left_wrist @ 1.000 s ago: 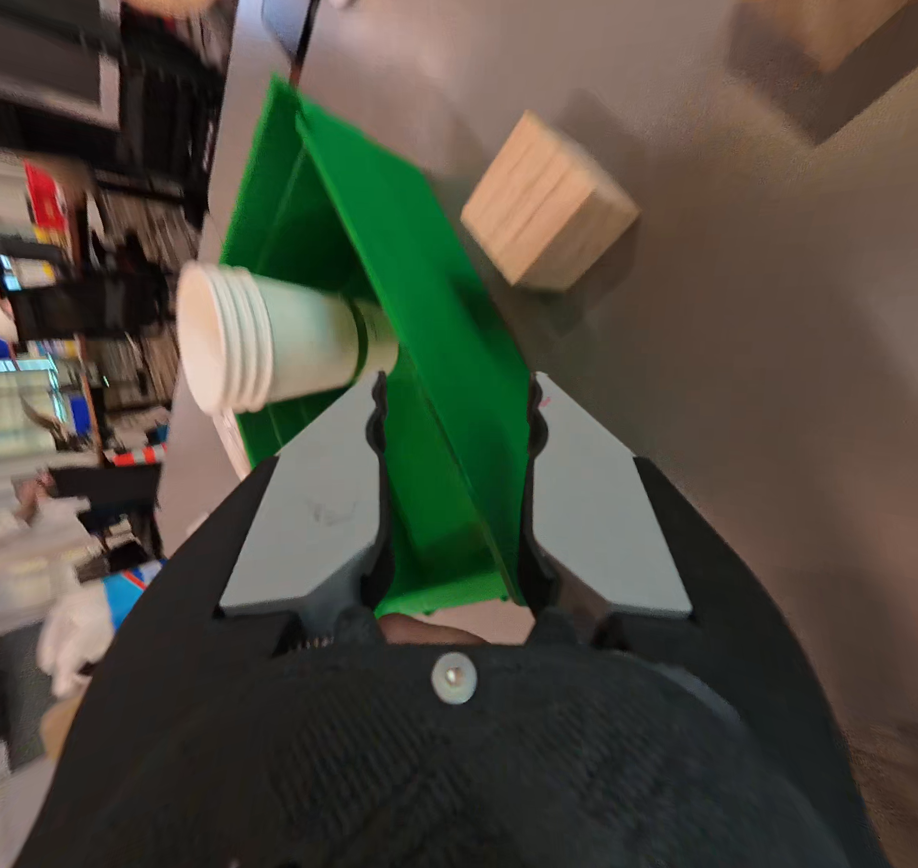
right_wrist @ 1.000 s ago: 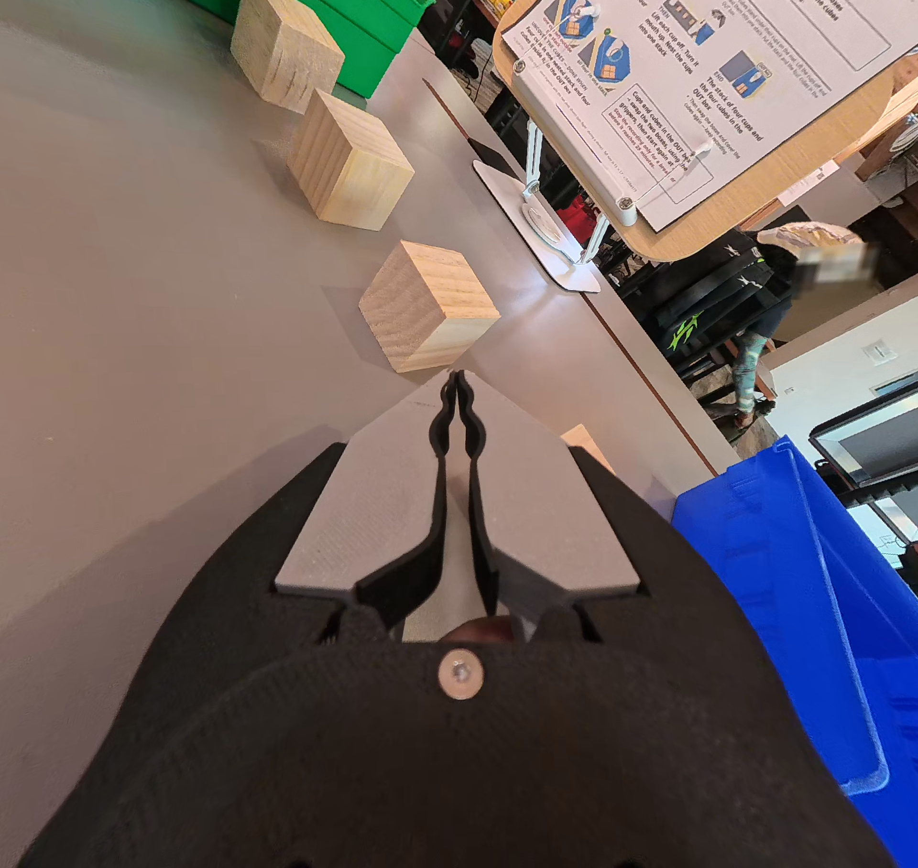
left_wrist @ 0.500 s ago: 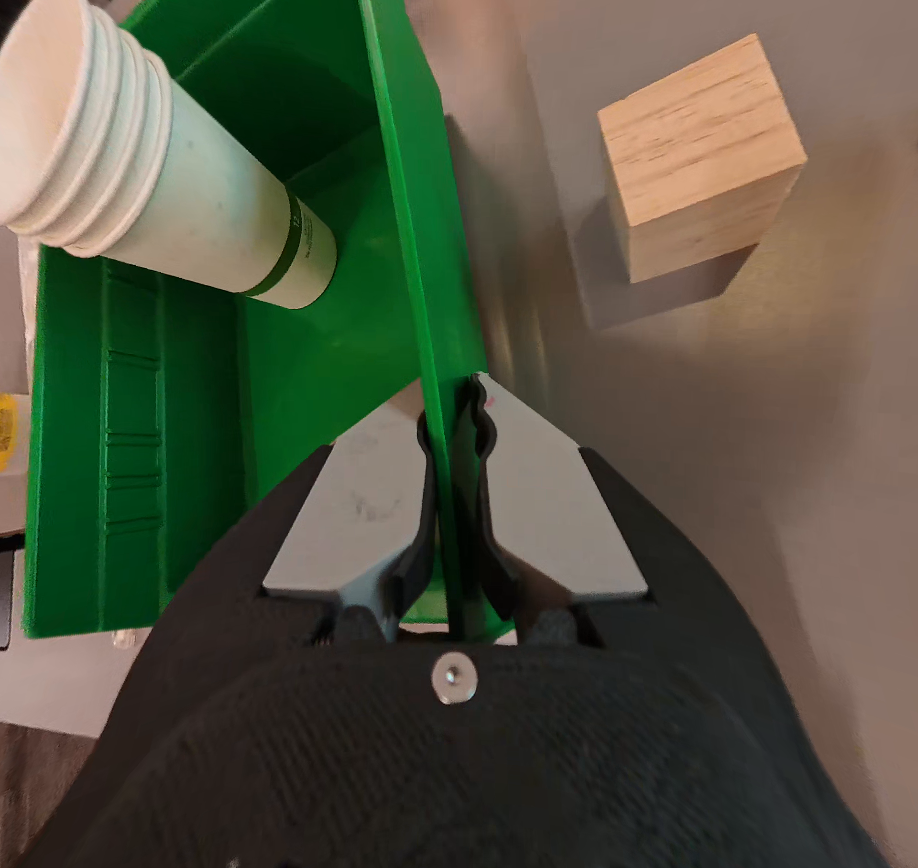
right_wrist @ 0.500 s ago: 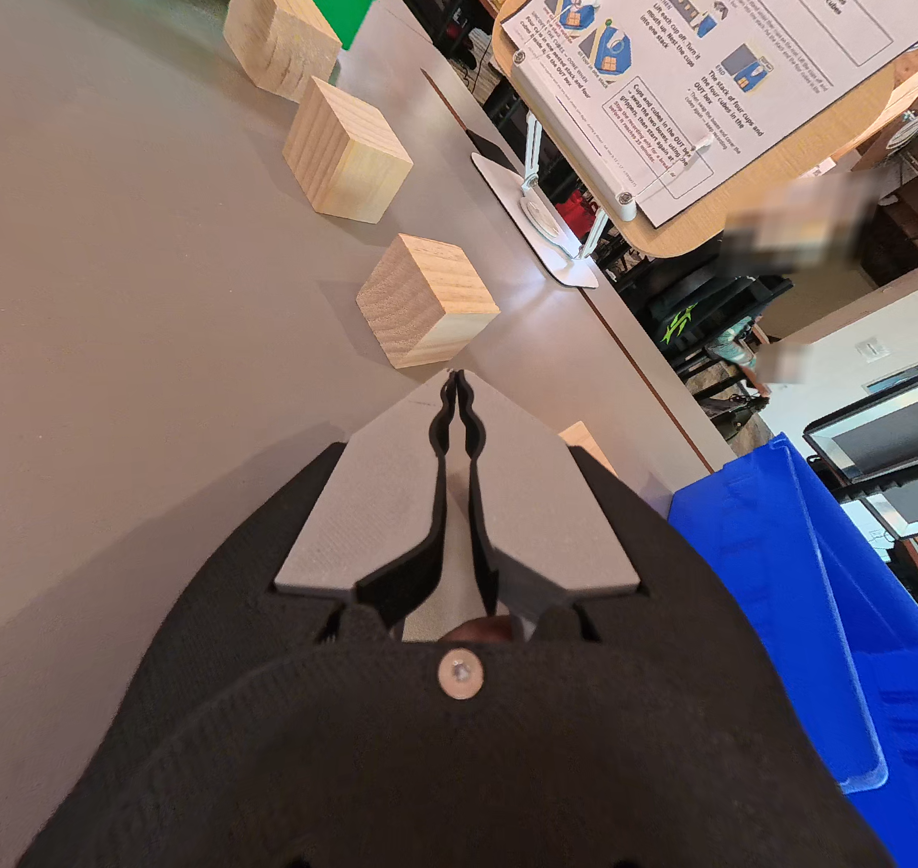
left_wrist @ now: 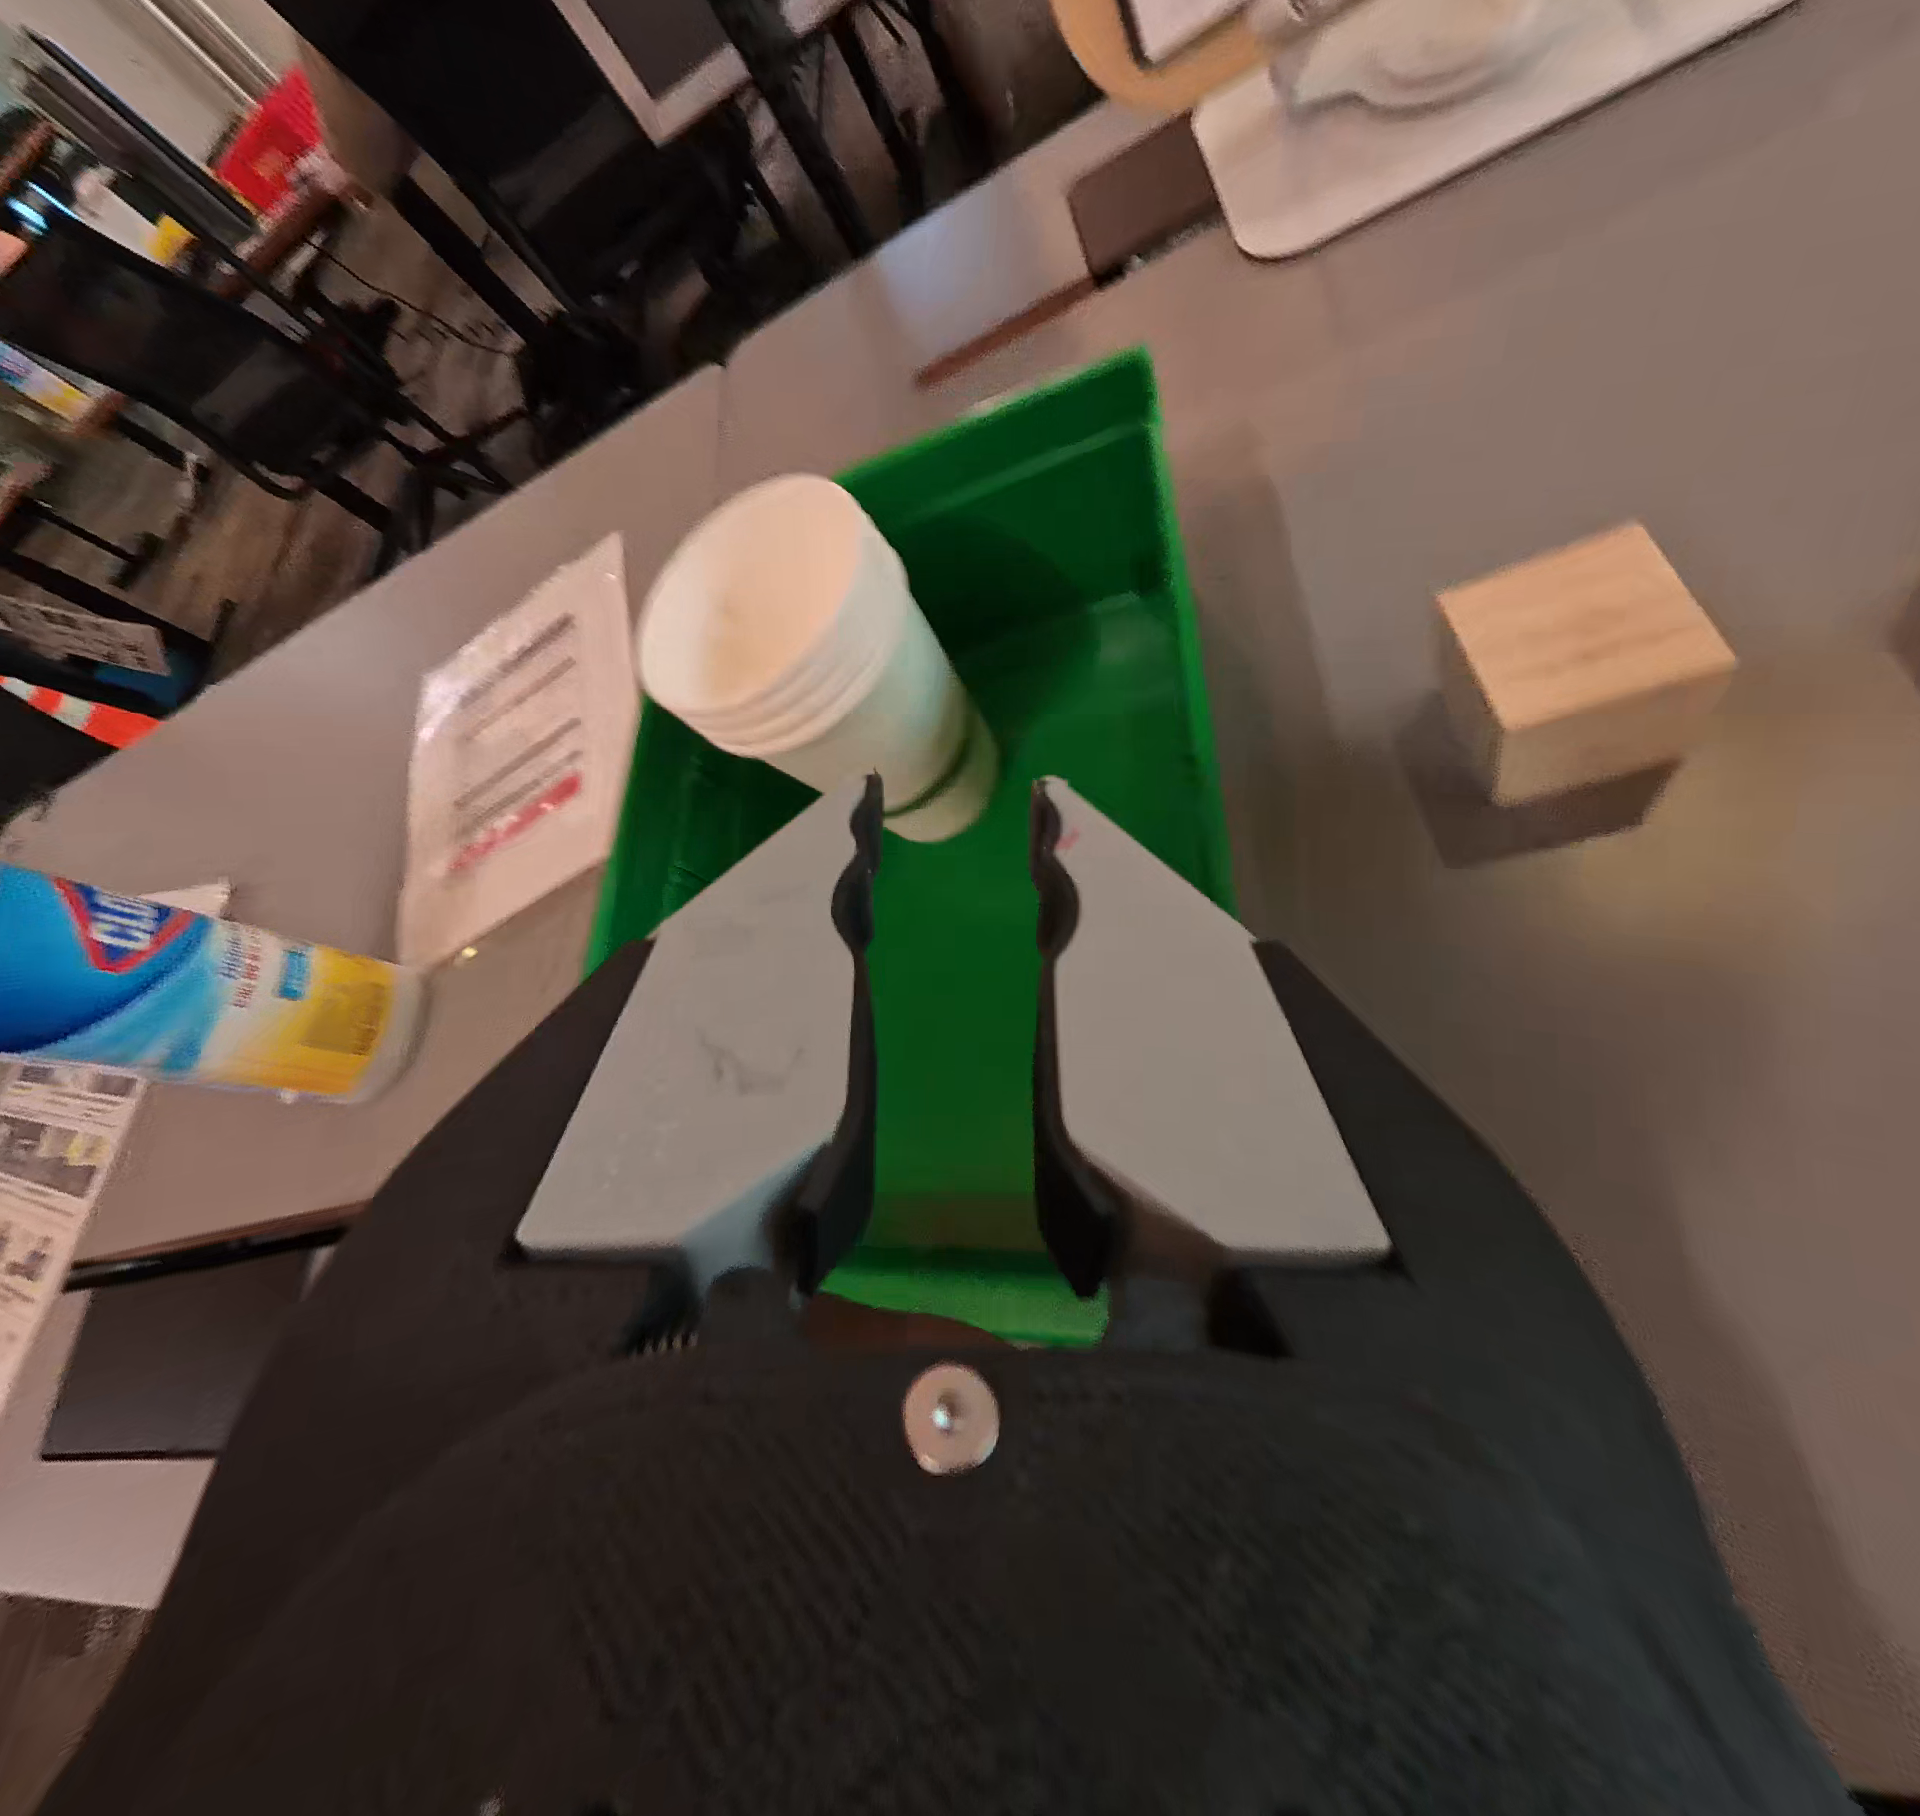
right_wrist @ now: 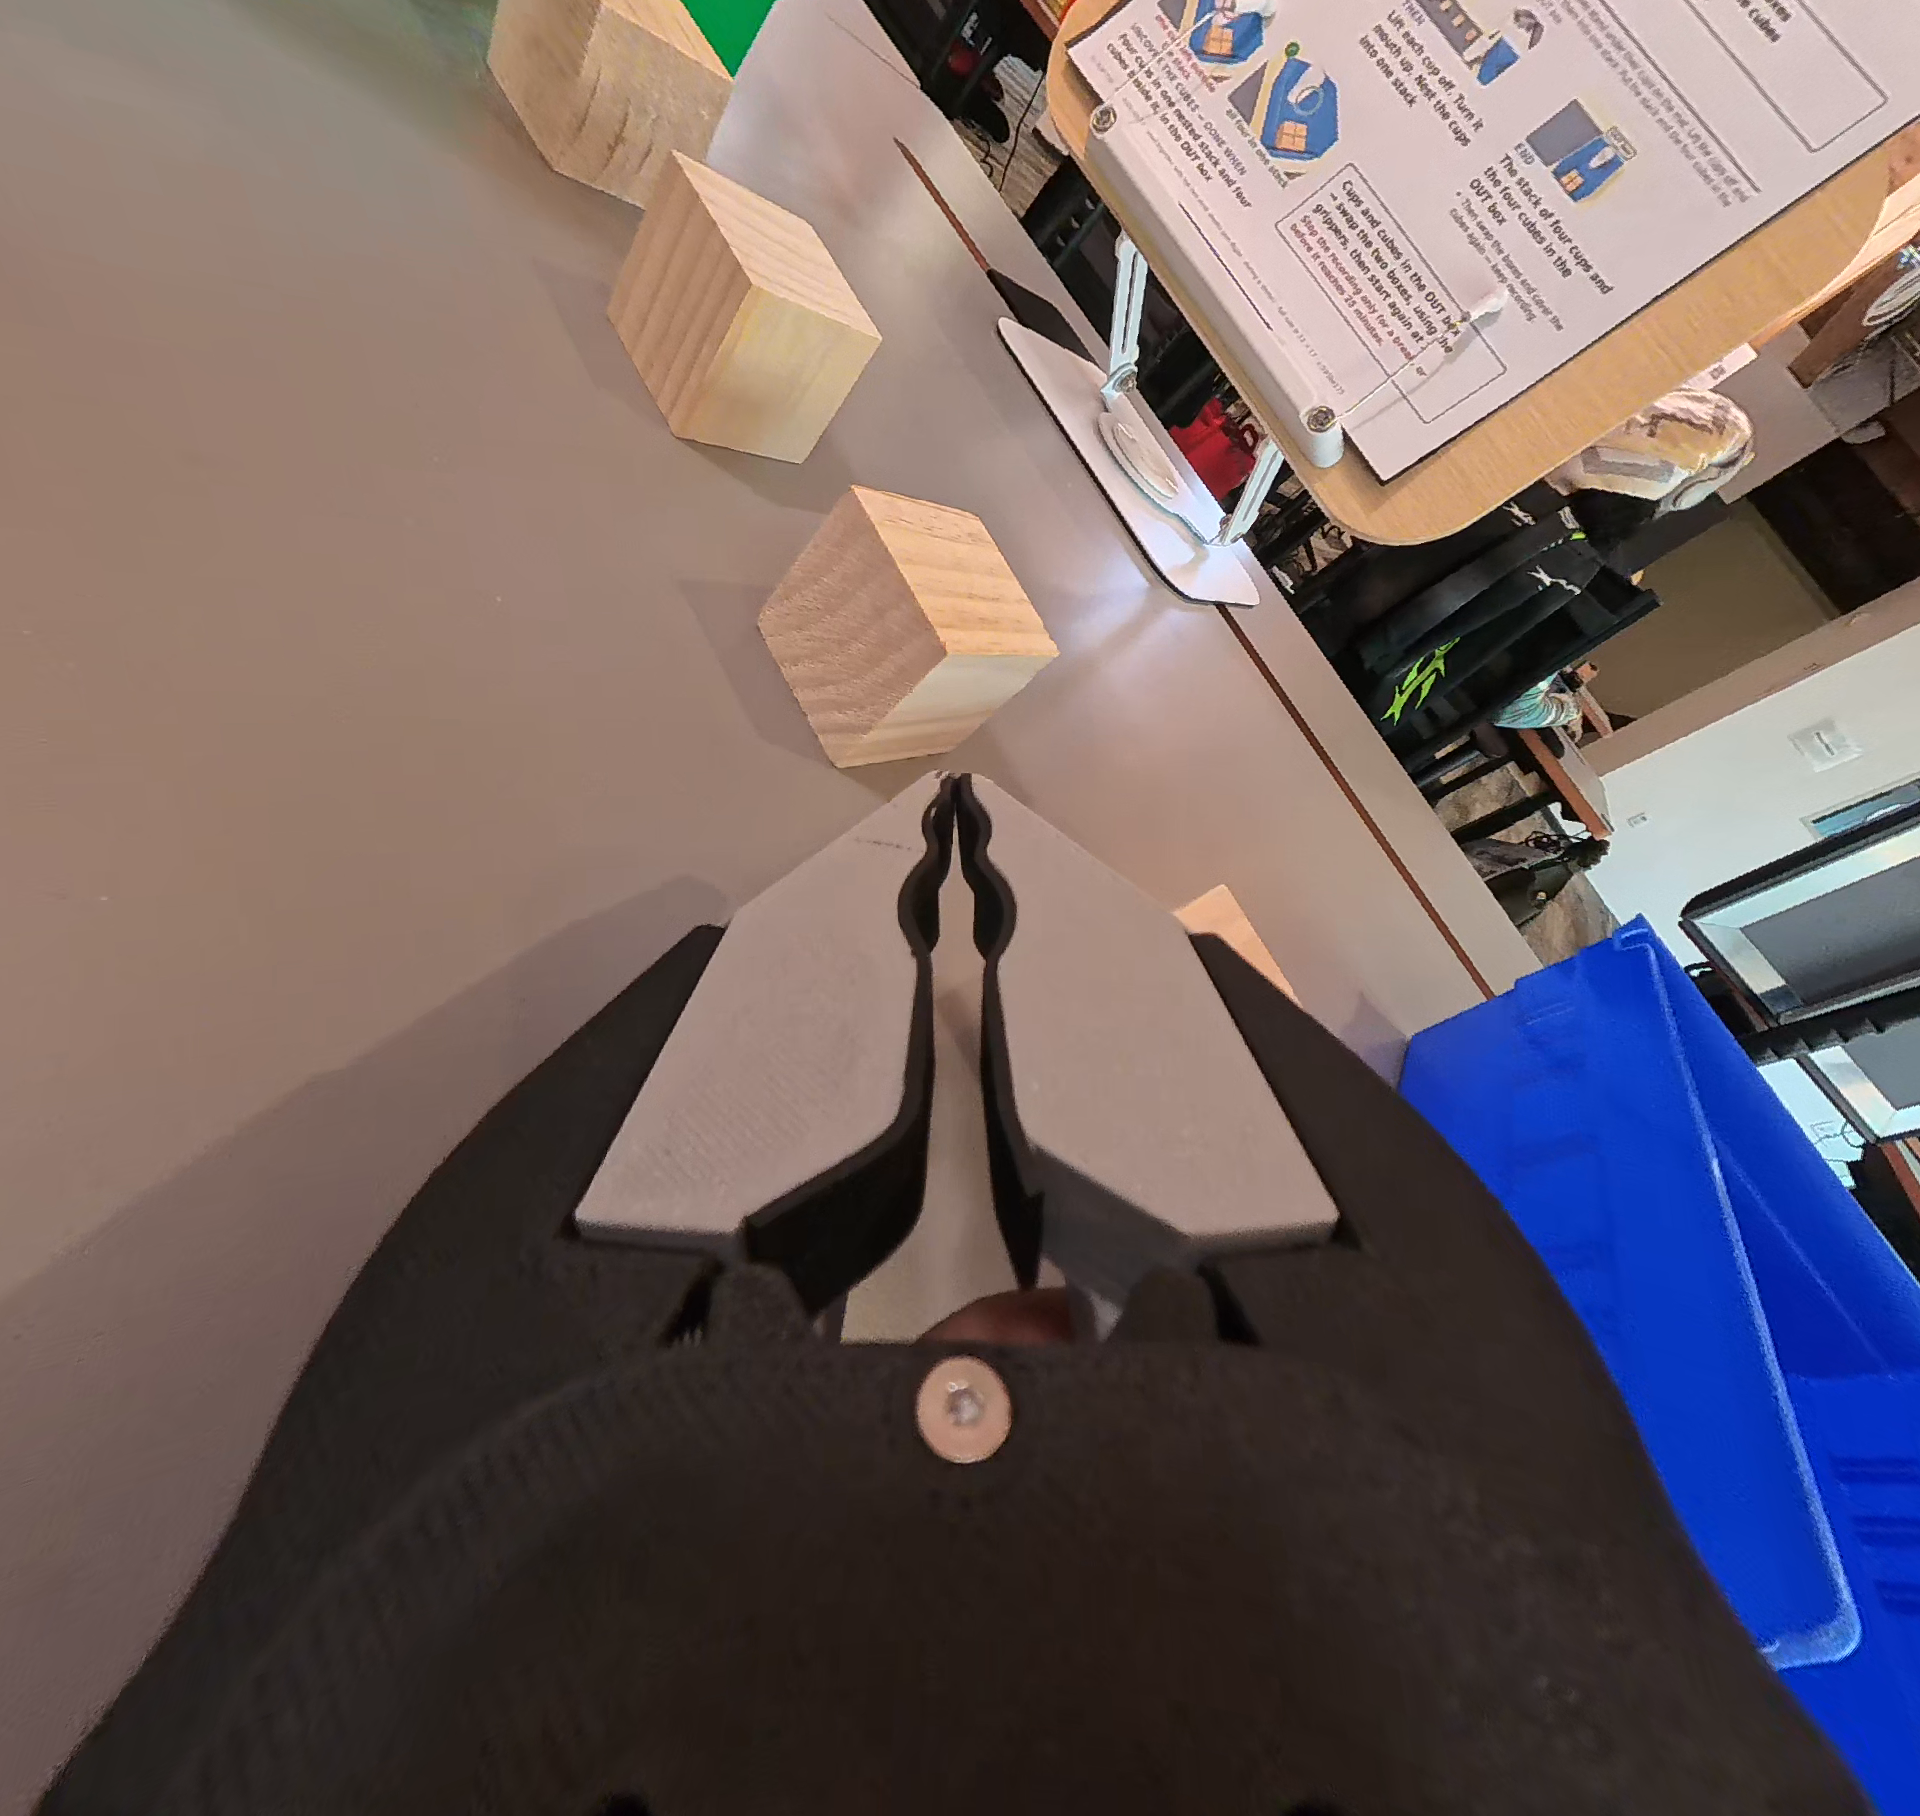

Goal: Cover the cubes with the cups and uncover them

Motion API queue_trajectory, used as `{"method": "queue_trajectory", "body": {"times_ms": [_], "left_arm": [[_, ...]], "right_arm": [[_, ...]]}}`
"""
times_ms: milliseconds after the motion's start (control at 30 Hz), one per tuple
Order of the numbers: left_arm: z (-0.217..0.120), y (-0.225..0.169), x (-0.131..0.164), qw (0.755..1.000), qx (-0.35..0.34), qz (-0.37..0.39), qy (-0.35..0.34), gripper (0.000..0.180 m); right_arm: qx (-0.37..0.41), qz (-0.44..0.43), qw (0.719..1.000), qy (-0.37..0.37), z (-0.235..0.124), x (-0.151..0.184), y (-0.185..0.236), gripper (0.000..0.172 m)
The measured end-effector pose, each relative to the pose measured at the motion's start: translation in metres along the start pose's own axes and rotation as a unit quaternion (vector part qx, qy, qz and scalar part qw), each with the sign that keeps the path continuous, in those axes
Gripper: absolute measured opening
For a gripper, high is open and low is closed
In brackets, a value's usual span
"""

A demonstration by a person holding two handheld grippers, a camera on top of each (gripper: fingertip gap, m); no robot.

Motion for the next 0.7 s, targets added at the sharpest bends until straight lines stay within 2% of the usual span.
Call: {"method": "queue_trajectory", "body": {"times_ms": [133,267,333,367,433,533,700], "left_arm": [[0.027,0.029,-0.023,0.999,0.004,0.043,0.009,0.025],[0.070,0.033,-0.014,0.991,0.030,0.099,0.084,0.029],[0.087,0.034,-0.008,0.988,0.032,0.114,0.104,0.044],[0.095,0.036,-0.006,0.986,0.027,0.118,0.113,0.043],[0.107,0.037,-0.001,0.984,0.030,0.120,0.128,0.039],[0.116,0.039,0.002,0.984,0.030,0.120,0.124,0.016],[0.109,0.032,-0.005,0.989,0.047,0.115,0.084,0.011]], "right_arm": [[-0.002,-0.002,1.000,0.000,0.000,0.000,0.001,0.000],[-0.001,-0.003,1.000,0.003,0.001,0.001,0.000,0.000],[0.000,-0.002,1.000,0.003,0.001,0.001,0.000,0.000],[0.000,-0.001,1.000,0.003,0.000,0.001,0.000,0.000],[0.000,0.001,1.000,0.003,0.000,0.001,-0.001,0.000],[0.001,0.006,1.000,0.001,0.000,0.001,-0.002,0.000],[-0.002,0.004,1.000,0.000,0.000,0.001,-0.001,0.000]]}}
Point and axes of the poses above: each gripper's, where its closed fingertips meet, z out along the fingers, x out of its underside, y = z × x across the jaws, the point moved 5 cm from there along -z, back along the fingers, and after that the axes turned 4 degrees about -y, right-handed, at the moved point
